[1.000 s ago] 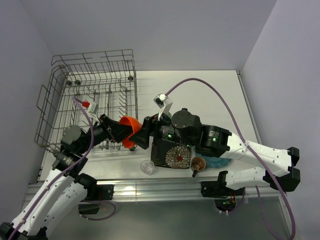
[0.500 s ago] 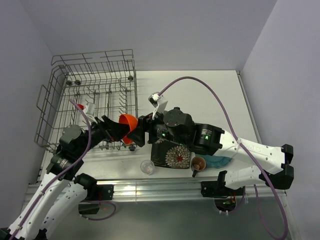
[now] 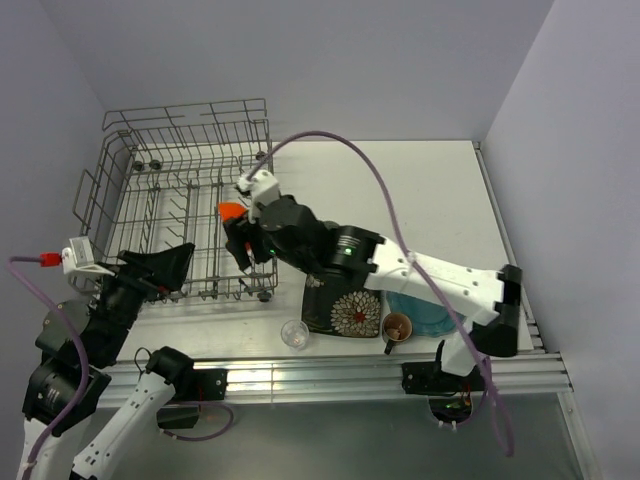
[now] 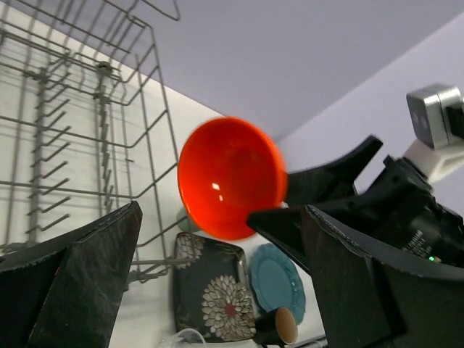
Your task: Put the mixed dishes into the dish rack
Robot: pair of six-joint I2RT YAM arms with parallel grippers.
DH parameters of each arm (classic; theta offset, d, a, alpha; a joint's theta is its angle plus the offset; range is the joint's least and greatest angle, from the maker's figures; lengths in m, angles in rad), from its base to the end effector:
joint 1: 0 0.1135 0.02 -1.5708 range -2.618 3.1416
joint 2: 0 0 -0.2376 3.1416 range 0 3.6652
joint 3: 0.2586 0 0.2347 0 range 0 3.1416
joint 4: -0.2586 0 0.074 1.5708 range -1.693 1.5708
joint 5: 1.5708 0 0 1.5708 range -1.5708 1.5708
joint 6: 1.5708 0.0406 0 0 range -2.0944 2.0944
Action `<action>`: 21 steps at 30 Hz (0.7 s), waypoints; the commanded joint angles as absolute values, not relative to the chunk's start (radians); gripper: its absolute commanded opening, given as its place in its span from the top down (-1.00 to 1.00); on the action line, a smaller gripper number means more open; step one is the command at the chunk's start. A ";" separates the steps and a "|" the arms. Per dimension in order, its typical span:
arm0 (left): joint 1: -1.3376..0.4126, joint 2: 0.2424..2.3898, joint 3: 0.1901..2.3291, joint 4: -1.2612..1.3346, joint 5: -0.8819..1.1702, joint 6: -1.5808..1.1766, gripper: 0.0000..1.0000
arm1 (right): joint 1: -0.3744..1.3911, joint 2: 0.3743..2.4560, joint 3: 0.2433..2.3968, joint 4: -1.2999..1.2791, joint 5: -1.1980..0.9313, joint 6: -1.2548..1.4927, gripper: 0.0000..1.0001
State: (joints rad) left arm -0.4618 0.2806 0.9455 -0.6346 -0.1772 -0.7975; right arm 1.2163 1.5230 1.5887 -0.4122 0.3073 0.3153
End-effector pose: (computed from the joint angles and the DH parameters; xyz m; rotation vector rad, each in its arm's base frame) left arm 0.0454 -0.0146 0.3700 -0.4114 1.5517 -0.8556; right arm 0.1285 0.3119 0.3873 -0.6613 1.8565 0.7347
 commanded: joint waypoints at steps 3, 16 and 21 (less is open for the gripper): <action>-0.465 0.267 0.971 -0.764 -0.271 -0.753 -0.93 | 1.189 1.756 1.814 -0.342 0.480 0.005 1.00; -0.463 0.186 0.925 -0.776 -0.216 -0.735 -0.89 | 1.048 2.302 2.411 -0.262 0.526 -0.462 1.00; -0.463 0.141 0.881 -0.767 -0.215 -0.727 -0.89 | 0.953 2.335 2.390 -0.157 0.489 -0.537 1.00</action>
